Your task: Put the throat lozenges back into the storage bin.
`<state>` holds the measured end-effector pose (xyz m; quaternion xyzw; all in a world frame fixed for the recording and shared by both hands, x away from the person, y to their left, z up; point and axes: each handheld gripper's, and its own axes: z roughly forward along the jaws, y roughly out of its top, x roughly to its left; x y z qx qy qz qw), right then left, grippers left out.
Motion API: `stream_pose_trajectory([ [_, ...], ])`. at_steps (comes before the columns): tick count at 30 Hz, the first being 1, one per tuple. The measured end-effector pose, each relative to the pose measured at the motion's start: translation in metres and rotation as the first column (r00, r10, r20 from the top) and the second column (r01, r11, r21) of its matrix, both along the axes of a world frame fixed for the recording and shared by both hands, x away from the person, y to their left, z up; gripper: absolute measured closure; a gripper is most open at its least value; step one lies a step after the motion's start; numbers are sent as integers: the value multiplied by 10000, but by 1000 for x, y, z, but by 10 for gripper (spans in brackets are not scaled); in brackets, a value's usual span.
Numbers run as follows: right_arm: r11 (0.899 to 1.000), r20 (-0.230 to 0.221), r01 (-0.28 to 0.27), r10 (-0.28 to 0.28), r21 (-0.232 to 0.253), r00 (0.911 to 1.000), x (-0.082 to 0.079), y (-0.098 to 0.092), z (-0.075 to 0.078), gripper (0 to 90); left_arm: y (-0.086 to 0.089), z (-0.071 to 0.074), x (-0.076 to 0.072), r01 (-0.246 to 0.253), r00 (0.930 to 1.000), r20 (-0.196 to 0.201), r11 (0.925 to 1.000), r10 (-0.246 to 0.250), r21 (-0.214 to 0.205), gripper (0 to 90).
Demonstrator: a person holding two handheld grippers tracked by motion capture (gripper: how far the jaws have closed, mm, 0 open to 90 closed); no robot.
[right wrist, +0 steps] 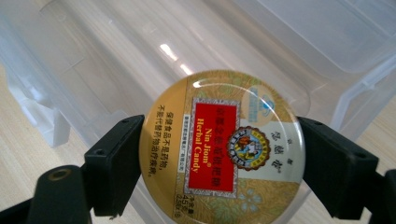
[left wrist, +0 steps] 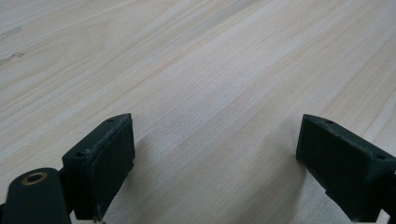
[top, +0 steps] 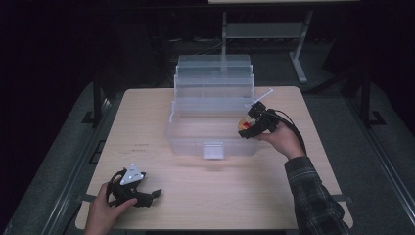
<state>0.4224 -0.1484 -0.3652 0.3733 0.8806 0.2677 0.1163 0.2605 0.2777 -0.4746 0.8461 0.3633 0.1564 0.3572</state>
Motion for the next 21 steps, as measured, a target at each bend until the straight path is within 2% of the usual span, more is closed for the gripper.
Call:
stream_pose_trajectory([
  [8,10000,150,4,-6,91,9999,-2,-2,4,187,0,0,0,1,10000,1,10000,-1,3,107],
  [21,9994,542,91,-108,327,9985,-16,-15,17,157,0,0,0,0,10000,1,10000,0,1,107],
])
